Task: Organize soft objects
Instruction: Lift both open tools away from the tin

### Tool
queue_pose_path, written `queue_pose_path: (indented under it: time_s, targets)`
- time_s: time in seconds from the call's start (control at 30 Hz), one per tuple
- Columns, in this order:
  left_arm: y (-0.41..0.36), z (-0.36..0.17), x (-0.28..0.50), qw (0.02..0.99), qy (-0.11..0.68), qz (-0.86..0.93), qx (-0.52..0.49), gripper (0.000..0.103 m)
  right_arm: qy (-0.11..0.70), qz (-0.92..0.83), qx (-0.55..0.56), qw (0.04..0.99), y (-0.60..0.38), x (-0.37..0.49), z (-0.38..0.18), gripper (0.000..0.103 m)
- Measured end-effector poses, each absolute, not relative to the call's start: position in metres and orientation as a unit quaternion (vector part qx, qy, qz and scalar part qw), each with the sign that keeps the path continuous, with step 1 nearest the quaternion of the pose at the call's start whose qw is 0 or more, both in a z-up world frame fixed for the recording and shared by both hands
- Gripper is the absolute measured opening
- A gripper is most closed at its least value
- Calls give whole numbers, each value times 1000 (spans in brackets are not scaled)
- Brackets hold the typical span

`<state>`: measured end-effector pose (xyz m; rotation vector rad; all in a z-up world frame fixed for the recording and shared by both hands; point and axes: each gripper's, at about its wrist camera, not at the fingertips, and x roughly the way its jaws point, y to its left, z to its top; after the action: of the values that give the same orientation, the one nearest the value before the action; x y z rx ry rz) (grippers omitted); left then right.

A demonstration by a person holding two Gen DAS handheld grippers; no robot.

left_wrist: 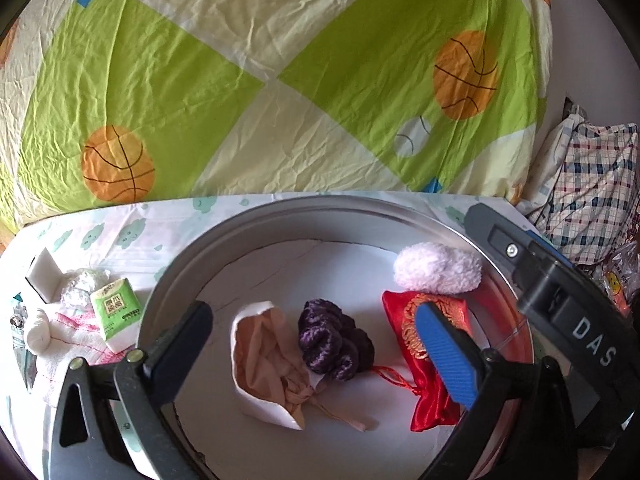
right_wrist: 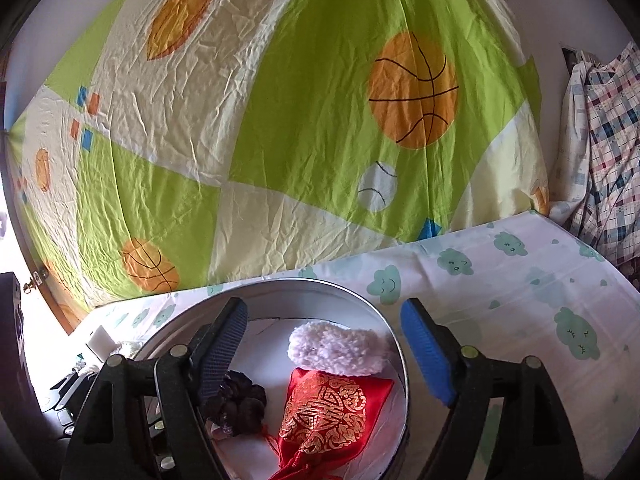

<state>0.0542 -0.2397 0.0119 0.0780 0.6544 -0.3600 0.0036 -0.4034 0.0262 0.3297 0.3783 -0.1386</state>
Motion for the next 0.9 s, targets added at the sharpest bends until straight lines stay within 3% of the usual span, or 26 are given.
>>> queue_pose_path:
  time_s: [0.2, 0.53, 0.9]
  targets:
    - [-229, 20, 47, 951, 266, -154, 34, 103, 124, -114, 174, 970, -408, -19, 35, 81]
    - [-198, 27, 36, 970, 204, -132, -3, 103, 114, -166, 141, 969, -397, -27, 32, 82]
    - [-192, 24, 18, 983, 141, -113, 25, 103, 39, -220, 110, 969, -372, -52, 34, 95]
